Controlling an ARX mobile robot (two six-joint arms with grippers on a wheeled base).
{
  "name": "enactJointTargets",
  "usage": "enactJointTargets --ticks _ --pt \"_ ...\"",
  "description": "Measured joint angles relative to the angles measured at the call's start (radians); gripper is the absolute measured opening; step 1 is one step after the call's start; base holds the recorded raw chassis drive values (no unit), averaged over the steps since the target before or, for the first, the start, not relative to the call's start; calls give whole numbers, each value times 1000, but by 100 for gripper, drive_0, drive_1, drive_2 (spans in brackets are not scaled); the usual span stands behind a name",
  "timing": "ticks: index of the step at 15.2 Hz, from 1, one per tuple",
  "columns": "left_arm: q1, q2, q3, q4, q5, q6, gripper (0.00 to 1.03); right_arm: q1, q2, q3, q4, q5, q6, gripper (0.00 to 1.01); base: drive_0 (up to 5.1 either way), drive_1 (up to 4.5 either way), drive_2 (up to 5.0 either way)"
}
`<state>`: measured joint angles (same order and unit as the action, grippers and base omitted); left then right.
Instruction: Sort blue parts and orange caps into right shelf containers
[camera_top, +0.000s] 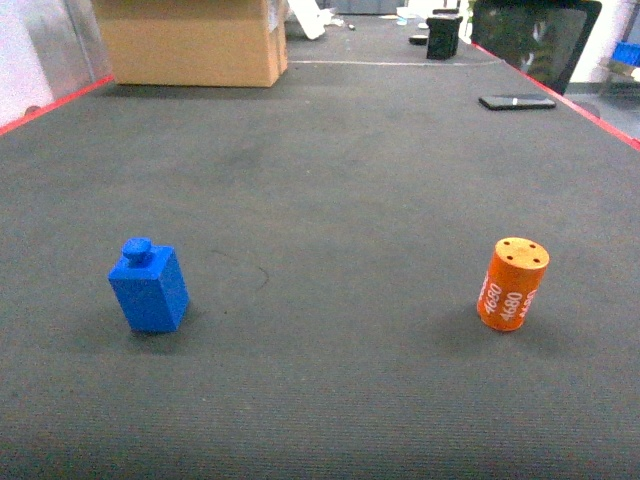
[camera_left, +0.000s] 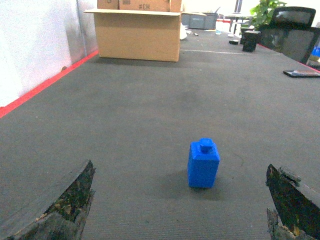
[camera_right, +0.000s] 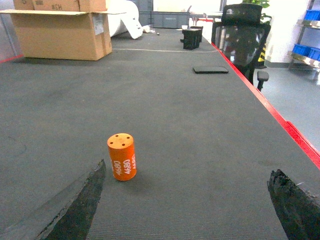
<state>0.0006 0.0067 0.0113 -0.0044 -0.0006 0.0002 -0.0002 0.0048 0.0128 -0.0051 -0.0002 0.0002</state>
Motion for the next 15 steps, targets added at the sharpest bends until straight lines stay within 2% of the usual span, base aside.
enactJointTargets --ticks 15 --pt "0 0 0 0 0 0 98 0 0 0 0 0 0 98 0 0 0"
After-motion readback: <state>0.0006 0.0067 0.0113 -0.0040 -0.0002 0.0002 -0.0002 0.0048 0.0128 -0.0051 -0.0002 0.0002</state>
